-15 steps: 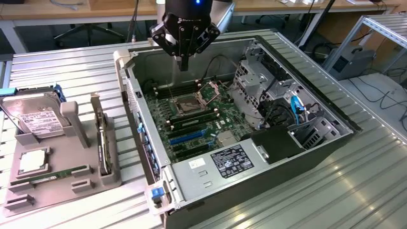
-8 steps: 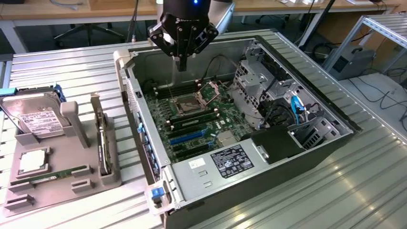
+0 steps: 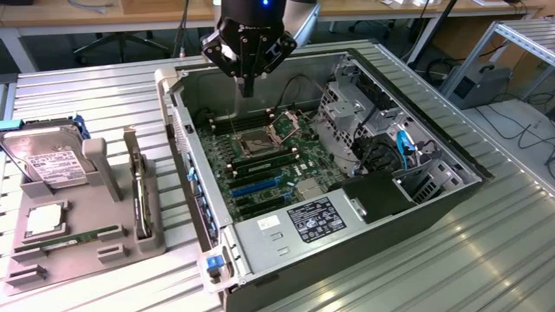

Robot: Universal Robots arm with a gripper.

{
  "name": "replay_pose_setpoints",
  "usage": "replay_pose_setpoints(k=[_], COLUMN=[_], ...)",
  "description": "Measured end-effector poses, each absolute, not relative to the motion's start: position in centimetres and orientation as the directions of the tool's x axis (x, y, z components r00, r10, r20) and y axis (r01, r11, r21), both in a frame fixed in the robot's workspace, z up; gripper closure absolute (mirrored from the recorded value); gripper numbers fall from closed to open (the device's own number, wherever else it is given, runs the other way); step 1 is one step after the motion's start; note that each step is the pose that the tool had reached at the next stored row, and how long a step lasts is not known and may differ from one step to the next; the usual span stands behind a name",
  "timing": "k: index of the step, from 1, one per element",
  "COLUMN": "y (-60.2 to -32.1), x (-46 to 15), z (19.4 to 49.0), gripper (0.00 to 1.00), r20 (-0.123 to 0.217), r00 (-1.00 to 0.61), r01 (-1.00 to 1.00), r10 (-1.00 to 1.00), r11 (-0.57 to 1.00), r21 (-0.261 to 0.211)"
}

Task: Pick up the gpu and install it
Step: 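Reach for the gpu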

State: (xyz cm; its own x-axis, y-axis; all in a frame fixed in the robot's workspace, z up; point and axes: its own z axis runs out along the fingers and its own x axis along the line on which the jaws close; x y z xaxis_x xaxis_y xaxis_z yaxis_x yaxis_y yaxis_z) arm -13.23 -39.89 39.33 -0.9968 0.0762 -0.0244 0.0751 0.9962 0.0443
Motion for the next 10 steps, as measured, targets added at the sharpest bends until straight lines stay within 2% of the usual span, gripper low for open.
replay_pose_setpoints(k=[10], y=[-39.89], x=[-13.61], z=[39.33], gripper=[0.89], r20=[-0.024], r00=[-0.997], r01=[0.075], r10=[0.076], r11=[0.996], r21=[0.044])
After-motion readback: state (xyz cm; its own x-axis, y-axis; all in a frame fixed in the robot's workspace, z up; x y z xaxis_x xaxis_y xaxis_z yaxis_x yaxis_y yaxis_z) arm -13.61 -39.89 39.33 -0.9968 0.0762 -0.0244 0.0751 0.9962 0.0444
